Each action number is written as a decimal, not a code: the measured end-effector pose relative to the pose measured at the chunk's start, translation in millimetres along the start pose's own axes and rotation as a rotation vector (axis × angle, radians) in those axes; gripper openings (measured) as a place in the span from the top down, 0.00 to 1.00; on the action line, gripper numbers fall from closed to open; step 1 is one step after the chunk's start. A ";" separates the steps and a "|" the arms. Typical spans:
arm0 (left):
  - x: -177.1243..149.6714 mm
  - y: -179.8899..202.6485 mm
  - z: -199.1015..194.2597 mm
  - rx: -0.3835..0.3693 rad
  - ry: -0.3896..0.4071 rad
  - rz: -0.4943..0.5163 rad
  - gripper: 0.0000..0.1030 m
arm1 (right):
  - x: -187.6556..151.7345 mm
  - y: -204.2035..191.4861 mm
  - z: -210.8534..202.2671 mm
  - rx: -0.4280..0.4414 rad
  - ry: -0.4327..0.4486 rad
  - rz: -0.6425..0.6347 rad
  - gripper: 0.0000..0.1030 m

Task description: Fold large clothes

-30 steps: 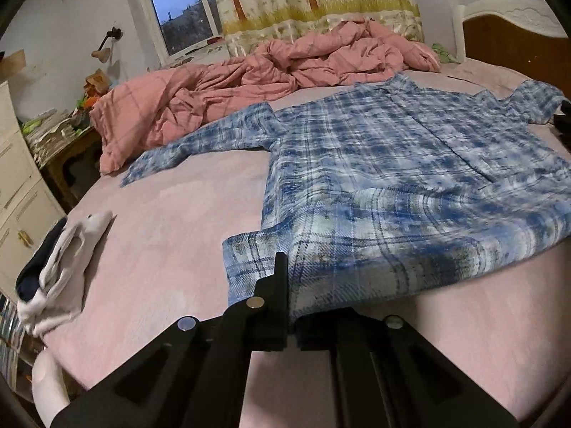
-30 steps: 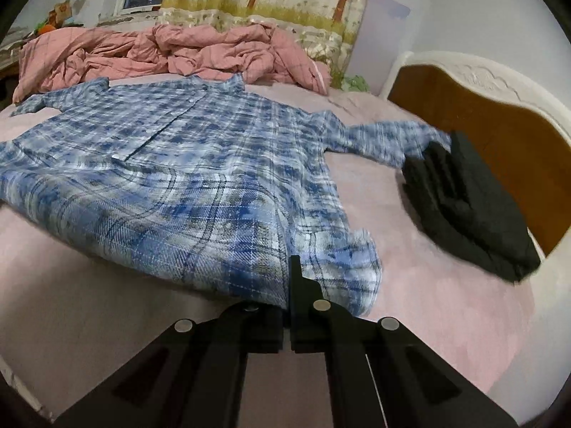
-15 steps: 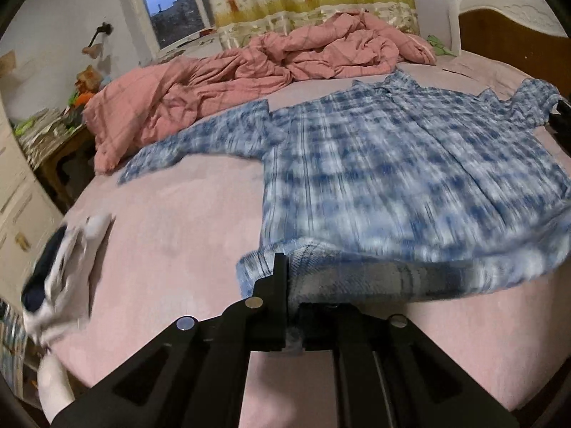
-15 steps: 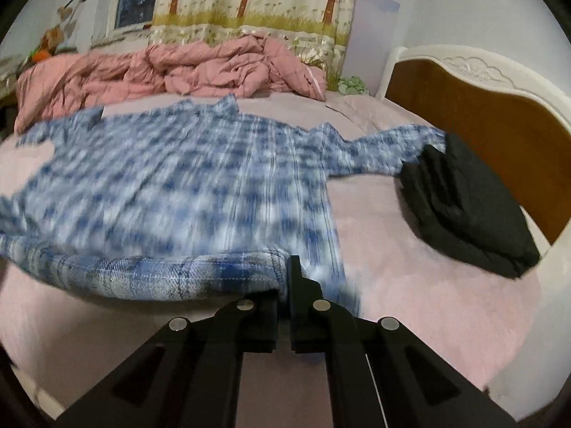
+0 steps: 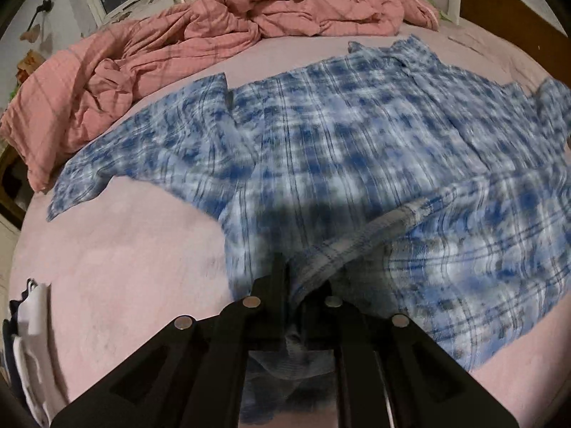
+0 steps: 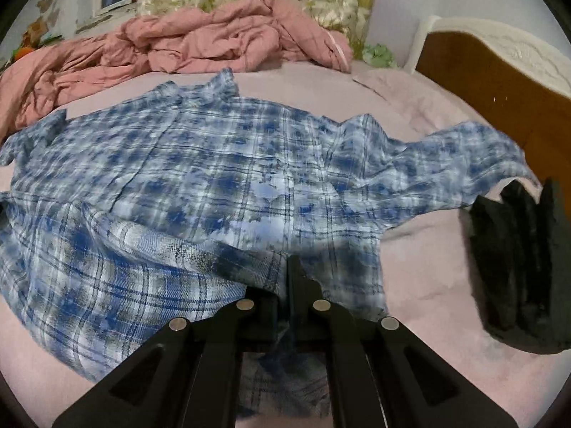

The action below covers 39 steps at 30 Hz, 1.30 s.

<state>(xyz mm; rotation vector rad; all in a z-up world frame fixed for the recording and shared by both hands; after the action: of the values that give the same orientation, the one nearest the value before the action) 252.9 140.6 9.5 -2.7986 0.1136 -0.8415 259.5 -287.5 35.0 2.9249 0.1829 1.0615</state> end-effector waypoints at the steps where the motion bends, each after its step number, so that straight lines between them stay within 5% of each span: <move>1: 4.7 0.3 2.9 -0.001 0.003 -0.006 0.92 | 2.3 2.3 5.0 0.003 0.000 0.014 0.98; 5: 16.6 -1.7 14.4 -0.011 0.016 -0.033 0.85 | 7.3 9.0 16.1 0.014 -0.008 0.048 0.96; 7: 17.6 -5.7 18.6 0.009 0.021 -0.061 0.48 | 8.9 10.3 21.6 0.044 -0.031 0.045 0.77; 8: 16.4 -9.0 17.9 0.027 0.030 -0.074 0.21 | 8.5 10.6 21.9 0.070 -0.038 0.037 0.66; 9: 14.1 -12.1 16.1 0.044 0.044 -0.088 0.10 | 7.4 10.6 20.0 0.105 -0.036 0.029 0.41; 10: 9.8 -15.9 12.3 0.053 0.062 -0.103 0.09 | 5.8 10.6 16.5 0.146 -0.028 0.020 0.26; 14: -9.4 -28.1 -3.5 -0.005 0.096 -0.140 0.09 | -2.7 22.9 -7.3 0.185 0.033 0.034 0.23; 20: -43.7 -43.5 -23.5 -0.027 0.165 -0.219 0.06 | -27.9 69.4 -47.0 0.089 0.137 0.185 0.19; 22: -53.0 -45.1 -19.2 -0.001 0.161 -0.234 0.06 | -36.9 73.2 -48.3 0.150 0.091 0.157 0.19; 24: -59.2 -44.6 -10.2 0.004 0.134 -0.243 0.06 | -48.5 64.6 -35.8 0.281 -0.070 0.052 0.19; 28: -64.8 -36.7 6.1 0.037 0.092 -0.228 0.06 | -49.9 50.0 -16.7 0.059 -0.096 -0.079 0.19; 32: -69.4 -36.6 10.5 0.053 0.095 -0.238 0.05 | -23.8 84.8 -3.2 -0.046 -0.060 0.087 0.19; 35: -71.4 -35.3 9.8 0.064 0.109 -0.239 0.05 | -7.1 122.4 -0.6 -0.238 0.021 0.212 0.19; 37: -71.8 -34.4 7.9 0.073 0.119 -0.233 0.05 | -5.2 137.8 -3.8 -0.280 0.026 0.271 0.19; 39: -71.8 -33.3 4.3 0.080 0.135 -0.226 0.05 | -10.3 146.5 -14.6 -0.203 0.044 0.313 0.19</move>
<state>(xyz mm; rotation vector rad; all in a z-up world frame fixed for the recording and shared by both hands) 195.9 183.6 -24.9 -2.7124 -0.2138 -1.0611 257.2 -434.4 49.0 2.8039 -0.3724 1.1031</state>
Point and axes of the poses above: each gripper's, at about its wrist camera, not at the fingertips, and z roughly the way its jaws point, y to its right, x to its top, the point moved 1 cm from there along z, roughly the way its jaws point, and after that the axes turned 7 degrees about x, right-handed, at the moved point
